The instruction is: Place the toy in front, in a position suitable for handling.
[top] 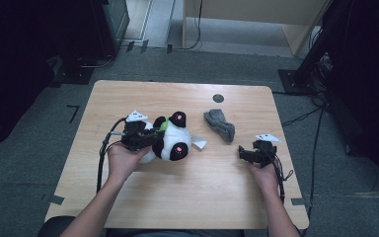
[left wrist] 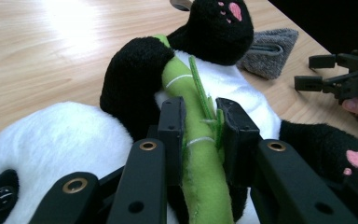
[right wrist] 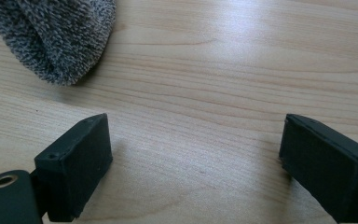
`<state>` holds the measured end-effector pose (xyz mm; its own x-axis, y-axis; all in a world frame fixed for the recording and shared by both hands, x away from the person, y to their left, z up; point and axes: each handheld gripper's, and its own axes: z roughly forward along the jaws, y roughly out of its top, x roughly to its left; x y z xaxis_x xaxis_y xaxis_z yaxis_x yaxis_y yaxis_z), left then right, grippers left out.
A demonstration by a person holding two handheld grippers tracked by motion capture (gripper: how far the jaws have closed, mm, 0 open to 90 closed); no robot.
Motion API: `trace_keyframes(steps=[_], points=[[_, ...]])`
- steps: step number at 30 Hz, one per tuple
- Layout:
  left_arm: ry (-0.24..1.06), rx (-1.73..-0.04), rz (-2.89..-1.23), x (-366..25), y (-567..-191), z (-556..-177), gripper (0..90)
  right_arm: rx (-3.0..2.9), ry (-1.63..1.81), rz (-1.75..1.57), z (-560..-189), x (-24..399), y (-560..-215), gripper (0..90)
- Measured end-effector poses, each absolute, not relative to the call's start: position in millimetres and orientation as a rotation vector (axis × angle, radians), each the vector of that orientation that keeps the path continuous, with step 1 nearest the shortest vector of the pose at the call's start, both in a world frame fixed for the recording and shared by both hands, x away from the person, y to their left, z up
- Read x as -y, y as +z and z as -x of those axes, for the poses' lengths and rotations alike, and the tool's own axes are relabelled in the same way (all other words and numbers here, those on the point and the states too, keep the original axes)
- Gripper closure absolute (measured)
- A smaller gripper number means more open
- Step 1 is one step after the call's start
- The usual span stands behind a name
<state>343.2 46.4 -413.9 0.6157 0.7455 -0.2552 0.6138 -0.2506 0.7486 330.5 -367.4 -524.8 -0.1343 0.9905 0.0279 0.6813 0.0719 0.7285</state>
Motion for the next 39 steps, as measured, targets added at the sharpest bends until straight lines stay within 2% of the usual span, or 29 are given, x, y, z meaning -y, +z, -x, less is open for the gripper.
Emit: trace_keyframes(steps=[5,16,20,21,24,25,30,33,35,39], points=[[0.142,-1.043,-1.97,-34.2,-421.1,-334.6,72.6,-1.867,0.835,-1.658,-330.2,367.1,-524.7,9.1],[0.153,-1.029,-1.939,-32.1,-430.6,-328.7,70.4,-1.869,0.836,-1.657,-330.0,367.3,-524.7,9.1],[0.132,-1.006,-1.946,-31.0,-432.1,-330.2,64.7,-1.893,0.846,-1.635,-329.3,367.6,-524.7,9.5],[0.109,-0.995,-1.943,-31.8,-431.8,-331.2,57.8,-1.908,0.852,-1.622,-330.1,367.5,-524.7,9.6],[0.093,-0.987,-1.935,-32.1,-432.7,-332.2,53.8,-1.912,0.854,-1.619,-330.2,367.7,-524.7,9.6],[0.097,-0.976,-1.937,-31.8,-433.1,-332.2,49.4,-1.912,0.854,-1.619,-330.2,367.7,-524.7,9.6],[0.123,-0.919,-1.956,-29.8,-432.1,-329.5,38.9,-1.931,0.852,-1.613,-330.3,368.6,-523.9,9.8],[0.121,-0.915,-1.957,-30.4,-430.7,-329.7,35.7,-1.953,0.83,-1.629,-332.3,367.6,-521.3,9.9],[0.12,-0.915,-1.959,-30.8,-430.1,-329.8,35.3,-1.962,0.826,-1.634,-333.0,367.2,-519.9,14.2],[0.103,-0.914,-1.948,-35.0,-426.2,-330.6,35.1,-1.973,0.825,-1.652,-333.3,367.5,-516.7,16.8]])
